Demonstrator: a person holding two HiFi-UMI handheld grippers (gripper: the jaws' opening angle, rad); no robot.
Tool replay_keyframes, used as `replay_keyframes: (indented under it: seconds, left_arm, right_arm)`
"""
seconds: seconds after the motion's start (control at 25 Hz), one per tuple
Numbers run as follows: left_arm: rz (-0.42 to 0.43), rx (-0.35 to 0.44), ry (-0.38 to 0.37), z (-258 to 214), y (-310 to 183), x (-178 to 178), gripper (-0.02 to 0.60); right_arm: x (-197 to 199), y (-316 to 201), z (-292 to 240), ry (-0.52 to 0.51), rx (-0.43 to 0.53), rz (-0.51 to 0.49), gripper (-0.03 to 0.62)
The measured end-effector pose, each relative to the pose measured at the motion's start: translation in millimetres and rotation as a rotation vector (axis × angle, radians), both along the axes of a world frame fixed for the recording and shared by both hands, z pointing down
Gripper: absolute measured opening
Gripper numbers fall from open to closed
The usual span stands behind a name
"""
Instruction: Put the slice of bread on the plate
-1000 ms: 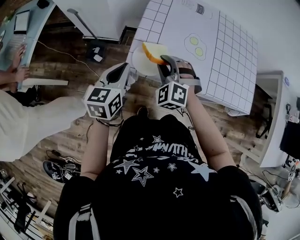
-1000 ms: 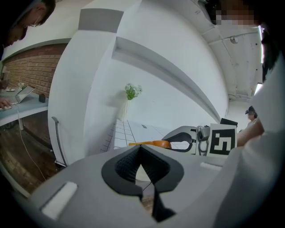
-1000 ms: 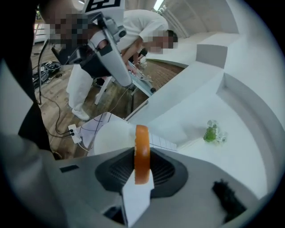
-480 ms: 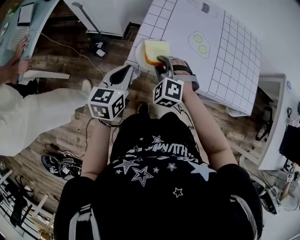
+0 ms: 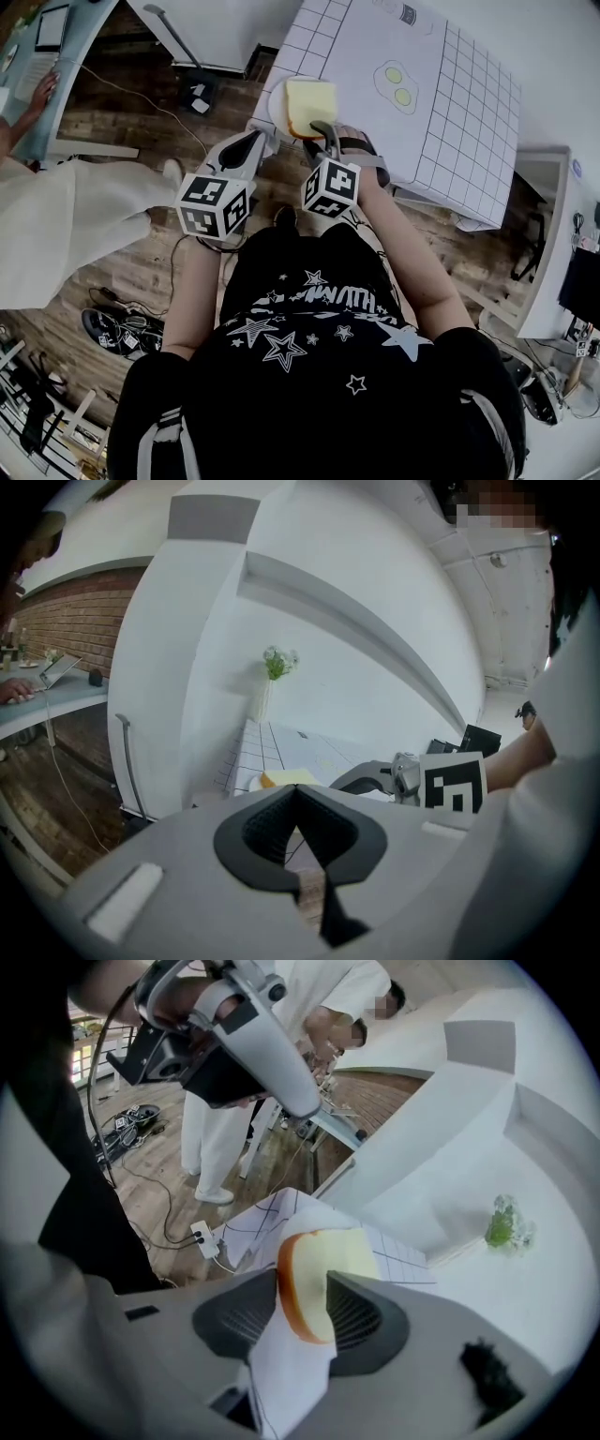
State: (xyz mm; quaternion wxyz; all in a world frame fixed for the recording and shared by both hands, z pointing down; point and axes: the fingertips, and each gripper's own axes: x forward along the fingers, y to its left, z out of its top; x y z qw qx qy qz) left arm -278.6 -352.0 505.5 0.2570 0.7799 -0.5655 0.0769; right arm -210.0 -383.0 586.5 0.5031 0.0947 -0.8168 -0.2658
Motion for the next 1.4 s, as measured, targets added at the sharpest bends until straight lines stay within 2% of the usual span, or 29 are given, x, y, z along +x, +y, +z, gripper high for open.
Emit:
replay_keyframes:
  seconds: [0.28,0.48,0.76,0.84,0.96,1.08,1.28,1.4]
  left_arm:
    - [0.004,-0.002,-0.005,1.3,1.2,4.8,0.005]
    - [0.006,0.007,-0.011,-4.1,-0.1,12.2,0.005]
    - [0.036,0.048,-0.036,-28.2,-6.5,38.7,0.005]
    - [0.045,0.058,-0.042,-34.9,-5.2,50.0,0.005]
    - [0.055,0.066,-0.048,-42.6,-3.8,66.5,0.005]
    - [0.064,0.068,-0.052,-47.2,2.6,85.1,0.005]
    - [0.114,0.148,-0.08,-44.8,30.7,135.3,0.005]
    - [0.15,0.124,-0.075,-64.7,10.1,154.8,0.005]
  right_arm:
    - [3.1,4.5,-5.7,-0.066,-0.017,0.031,0.161]
    - [11.4,0.4,-28.4,-0.176,-0.003,0.085,0.161]
    - [36.7,-5.0,-73.9,-0.359,-0.092,0.195,0.16]
    - [49.0,-7.2,-91.7,-0.441,-0.125,0.243,0.158]
    - [73.0,-13.9,-123.6,-0.573,-0.126,0.315,0.075]
    - [101.5,-11.9,-151.2,-0.684,-0.113,0.357,0.062]
    - [167.2,20.1,-167.9,-0.878,-0.088,0.436,0.021]
    - [193.1,2.6,-189.5,-0.937,-0.16,0.522,0.015]
